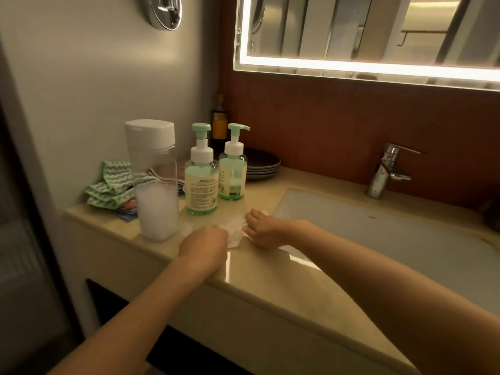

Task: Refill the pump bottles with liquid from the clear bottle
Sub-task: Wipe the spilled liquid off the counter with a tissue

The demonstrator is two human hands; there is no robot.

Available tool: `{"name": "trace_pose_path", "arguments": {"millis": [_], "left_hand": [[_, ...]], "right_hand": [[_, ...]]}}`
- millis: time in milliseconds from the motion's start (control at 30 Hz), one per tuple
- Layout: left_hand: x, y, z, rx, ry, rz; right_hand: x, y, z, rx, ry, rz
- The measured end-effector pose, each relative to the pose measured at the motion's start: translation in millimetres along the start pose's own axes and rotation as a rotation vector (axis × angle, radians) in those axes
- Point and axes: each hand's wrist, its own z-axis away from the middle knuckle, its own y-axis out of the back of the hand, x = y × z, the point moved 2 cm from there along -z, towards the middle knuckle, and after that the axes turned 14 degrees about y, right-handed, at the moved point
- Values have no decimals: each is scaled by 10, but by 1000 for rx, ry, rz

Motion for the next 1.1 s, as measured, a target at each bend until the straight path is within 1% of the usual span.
{"name": "trace_pose_path", "arguments": {"millis": [100,200,267,300,367,467,567,700,867,967,1100], "left_hand": [[-205,98,216,-22,-24,91],[-364,171,367,-50,-96,252],[-410,190,422,32,-132,340],[-415,204,431,84,-139,365],[-401,237,448,114,-143,357],[-349,248,462,9,-157,247],[-297,231,456,3,-171,226],[-253,198,485,15,-163,240],[53,118,663,21,-279,286],[458,70,825,17,-389,330],[1188,6,1129,-36,-571,373]], "right_hand": [[-193,-48,196,11,4,48],[-375,-42,428,170,32,-1],[-441,-50,577,300,55,19],[-449,-64,635,338,66,36],[-457,-96,726,370,59,11],[-481,-138,764,420,46,6],[-532,-153,760,492,32,45],[-506,-177,885,488,56,34],[-335,-289,1297,472,89,59],[-127,-402,1731,472,21,53],[201,-609,2542,481,-123,49]]}}
